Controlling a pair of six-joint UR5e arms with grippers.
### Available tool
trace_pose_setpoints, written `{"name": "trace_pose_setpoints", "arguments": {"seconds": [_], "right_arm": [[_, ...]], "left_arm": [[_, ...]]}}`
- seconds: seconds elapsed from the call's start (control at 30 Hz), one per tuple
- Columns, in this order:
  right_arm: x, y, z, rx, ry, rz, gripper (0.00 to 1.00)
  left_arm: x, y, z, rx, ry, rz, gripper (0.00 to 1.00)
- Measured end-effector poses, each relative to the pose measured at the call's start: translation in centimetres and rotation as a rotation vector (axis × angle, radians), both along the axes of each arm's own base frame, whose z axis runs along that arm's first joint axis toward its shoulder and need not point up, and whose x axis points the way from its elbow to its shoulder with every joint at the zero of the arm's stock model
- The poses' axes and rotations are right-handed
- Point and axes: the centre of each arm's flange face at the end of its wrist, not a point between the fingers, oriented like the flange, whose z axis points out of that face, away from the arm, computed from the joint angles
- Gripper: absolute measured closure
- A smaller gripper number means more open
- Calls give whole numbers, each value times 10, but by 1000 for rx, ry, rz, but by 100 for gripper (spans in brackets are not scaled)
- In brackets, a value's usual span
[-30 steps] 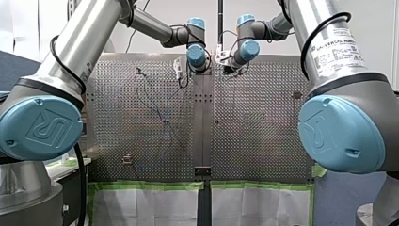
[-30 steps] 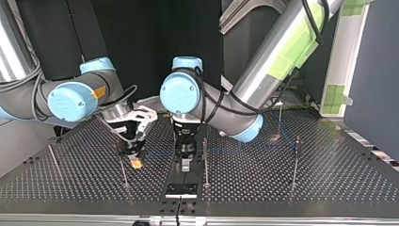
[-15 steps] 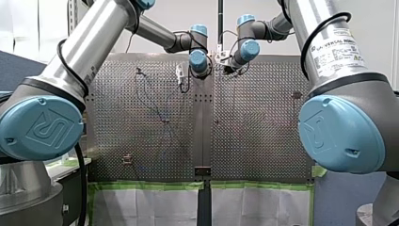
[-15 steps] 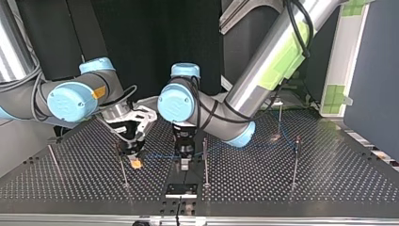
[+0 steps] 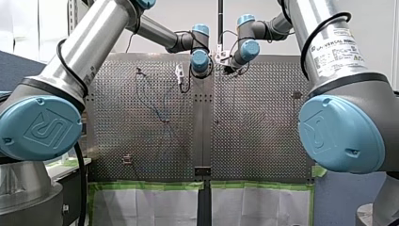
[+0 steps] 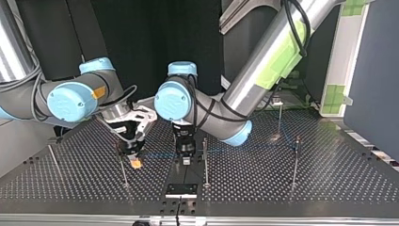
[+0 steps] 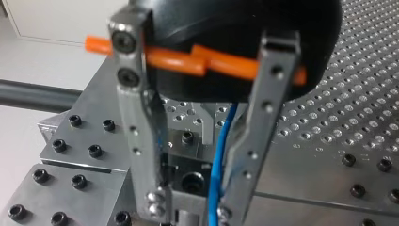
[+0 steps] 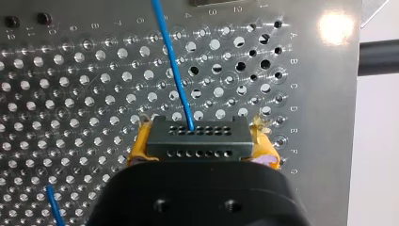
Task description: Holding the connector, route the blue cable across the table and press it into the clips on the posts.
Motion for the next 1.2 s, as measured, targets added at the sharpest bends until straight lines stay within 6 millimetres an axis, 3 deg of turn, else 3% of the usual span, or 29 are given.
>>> {"name": "trace_pose_setpoints", "arguments": {"seconds": [0.37, 0.73, 1.0, 1.2], "right_arm": [[2, 2, 0, 2, 1, 4, 100], [1, 8, -13, 28, 16, 7, 100], [-11, 23, -11, 38, 21, 0, 100], [-20, 33, -21, 63, 35, -4, 100]], "left_arm": [[-5, -3, -2, -14, 18, -4, 100], [-28, -3, -14, -10, 56, 44, 100], [-42, -1, -18, -41, 29, 44, 100], [-50, -4, -34, -57, 23, 33, 100]]}}
